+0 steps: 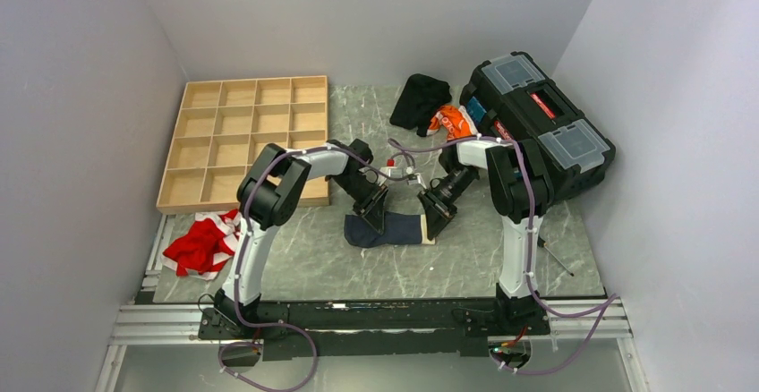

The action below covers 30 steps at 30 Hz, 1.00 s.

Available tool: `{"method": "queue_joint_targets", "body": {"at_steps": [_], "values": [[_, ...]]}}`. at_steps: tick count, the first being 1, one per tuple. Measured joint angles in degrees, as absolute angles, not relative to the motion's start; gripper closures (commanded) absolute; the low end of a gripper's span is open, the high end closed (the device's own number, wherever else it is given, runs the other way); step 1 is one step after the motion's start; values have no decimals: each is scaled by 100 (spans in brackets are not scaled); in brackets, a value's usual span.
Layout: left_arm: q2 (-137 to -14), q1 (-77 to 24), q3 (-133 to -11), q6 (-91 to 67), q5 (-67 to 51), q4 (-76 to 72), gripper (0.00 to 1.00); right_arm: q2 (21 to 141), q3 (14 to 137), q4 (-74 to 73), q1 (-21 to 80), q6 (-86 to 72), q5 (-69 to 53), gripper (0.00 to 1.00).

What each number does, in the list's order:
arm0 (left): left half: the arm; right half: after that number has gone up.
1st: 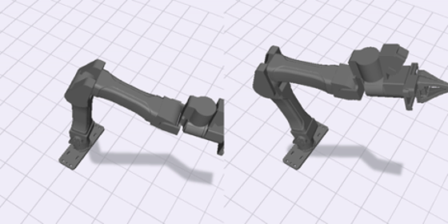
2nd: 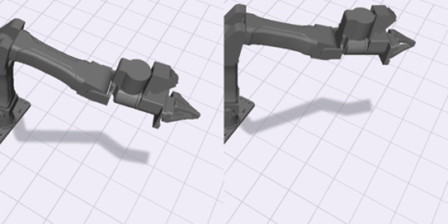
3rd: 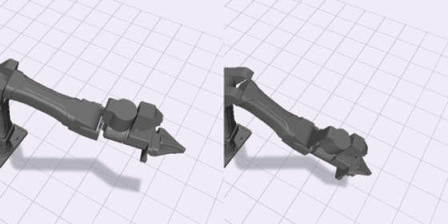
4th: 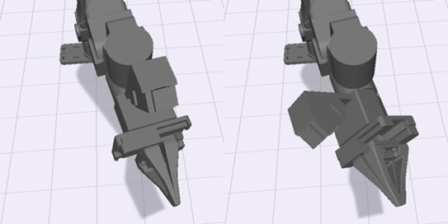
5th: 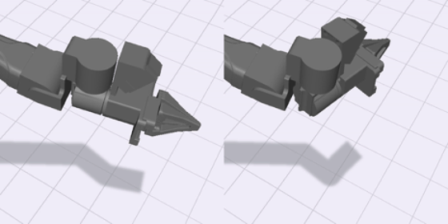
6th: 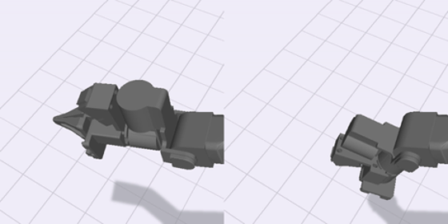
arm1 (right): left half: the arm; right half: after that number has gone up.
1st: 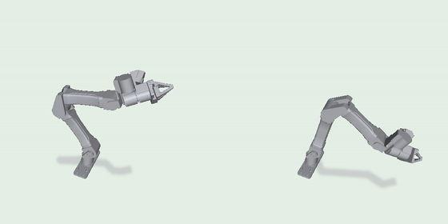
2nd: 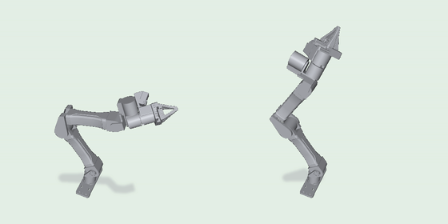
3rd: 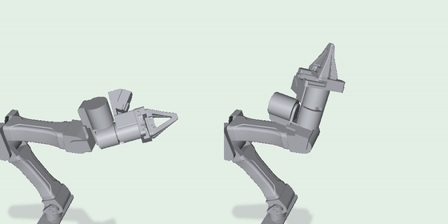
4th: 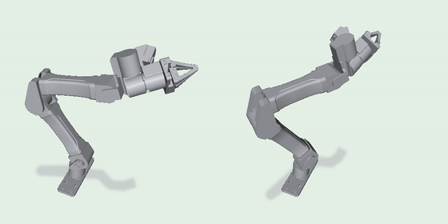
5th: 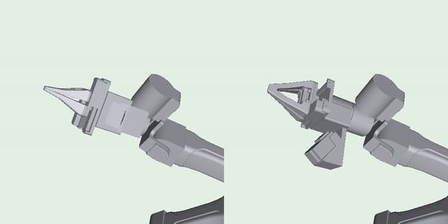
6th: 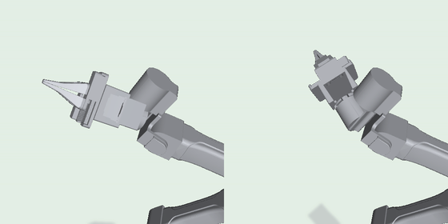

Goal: Roll the underwear
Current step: Fold the underwear at the center of the board.

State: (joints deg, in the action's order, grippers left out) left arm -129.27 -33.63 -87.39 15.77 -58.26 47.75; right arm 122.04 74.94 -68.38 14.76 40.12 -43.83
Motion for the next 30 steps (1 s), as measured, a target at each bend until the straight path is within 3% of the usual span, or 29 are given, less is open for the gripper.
{"method": "queue_joint_targets", "body": {"at_steps": [10,14,19,24,30], "values": [[-12543,-3468,-8431,1459,-5533,4508,59,12204,7489,-6753,1352,3756,-4399,79],[-12431,-3496,-8383,1337,-5483,4501,43,12204,7491,-6766,1354,3813,-4394,79],[-12191,-3518,-8213,1240,-5402,4386,32,12204,7540,-6816,1365,4021,-4359,79],[-11920,-3518,-7924,1122,-5262,4077,28,12204,7601,-6842,1398,4228,-4335,79],[-11399,-3623,-7767,1549,-4685,3802,27,12429,7616,-6934,1151,3435,-4340,80]]}}
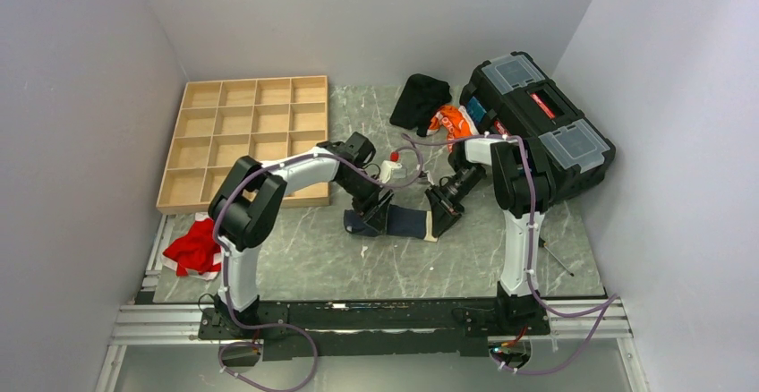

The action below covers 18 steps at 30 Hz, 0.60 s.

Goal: Roll the underwear
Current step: Fold the underwear at the center of the board.

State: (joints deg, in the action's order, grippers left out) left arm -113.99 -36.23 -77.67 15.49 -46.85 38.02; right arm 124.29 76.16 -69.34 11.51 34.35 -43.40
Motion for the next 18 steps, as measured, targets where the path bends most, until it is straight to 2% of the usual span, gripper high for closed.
{"method": "queue_joint_targets", "body": {"at_steps": [10,18], "values": [[-11150,-3638,-7345,1844,-4397,3326,27,12453,7614,-6936,1100,3166,-4296,80],[-10162,-3535,-6792,1833,-4047,2729,27,12453,7627,-6943,1100,3166,-4276,80]]}}
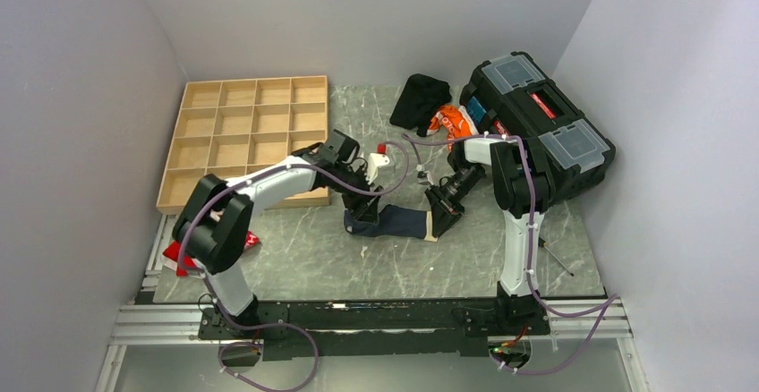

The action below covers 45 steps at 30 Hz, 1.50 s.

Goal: Roll the underwear
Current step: Fold the underwear at the center of the board.

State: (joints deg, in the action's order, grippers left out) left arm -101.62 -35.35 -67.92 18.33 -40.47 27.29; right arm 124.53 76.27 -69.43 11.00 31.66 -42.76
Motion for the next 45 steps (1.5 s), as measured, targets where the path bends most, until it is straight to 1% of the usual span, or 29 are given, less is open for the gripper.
{"method": "queue_joint_targets", "body": {"at_steps": [5,10,16,23,29,34,39,45], "values": [[-9483,-3452,-6364,1789,-3922,2121,27,12453,7669,-6971,1114,3170,-4228,80],[-9207,-3463,-6069,1717,-4464,1758,28,12473,7732,-7006,1118,3173,-4189,80],[-9548,-3586,-6064,1400,-5496,1280,30,12497,7811,-7039,1118,3173,-4154,78],[-10381,-3726,-6049,580,-6023,266,31,12505,7852,-7061,1118,3173,-4139,77],[-10792,-3739,-6007,-392,-6027,-805,33,12508,7852,-7063,1118,3173,-4139,77],[-11067,-3739,-6012,-681,-5795,-1002,34,12508,7852,-7061,1118,3173,-4141,76],[-11321,-3739,-6014,-720,-5542,-880,36,12510,7861,-7091,1118,3170,-4165,70],[-11459,-3739,-6143,-729,-5513,-751,36,12503,7870,-7142,1118,3164,-4226,63]]}}
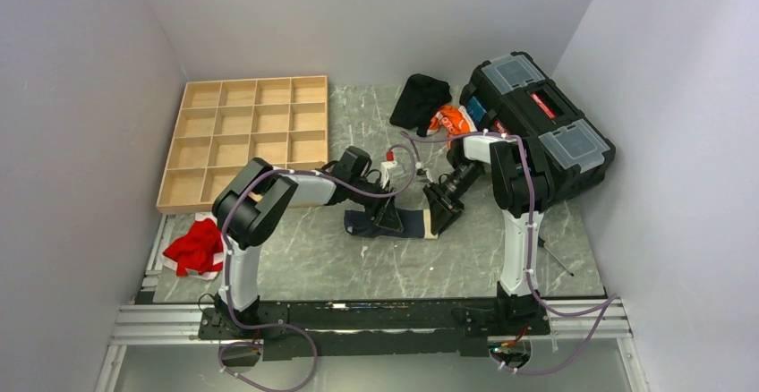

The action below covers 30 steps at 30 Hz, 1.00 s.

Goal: Roll the underwear
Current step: Fold the underwear at the center of the board.

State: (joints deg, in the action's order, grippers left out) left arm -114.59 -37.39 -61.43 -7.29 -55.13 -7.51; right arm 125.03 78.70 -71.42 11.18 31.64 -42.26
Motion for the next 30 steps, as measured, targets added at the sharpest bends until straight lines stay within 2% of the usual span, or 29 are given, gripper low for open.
{"method": "queue_joint_targets", "body": {"at_steps": [4,6,18,30], "values": [[-11502,-3739,-6233,-733,-5516,-635,37,12444,7874,-7166,1116,3162,-4235,53],[-11504,-3739,-6261,-727,-5511,-582,37,12368,7876,-7159,1107,3155,-4224,51],[-11513,-3739,-6316,-716,-5472,-467,38,11898,8042,-7002,838,3267,-3898,53],[-11526,-3732,-6351,-718,-5465,-416,37,11443,8298,-7640,854,3789,-5019,56]]}}
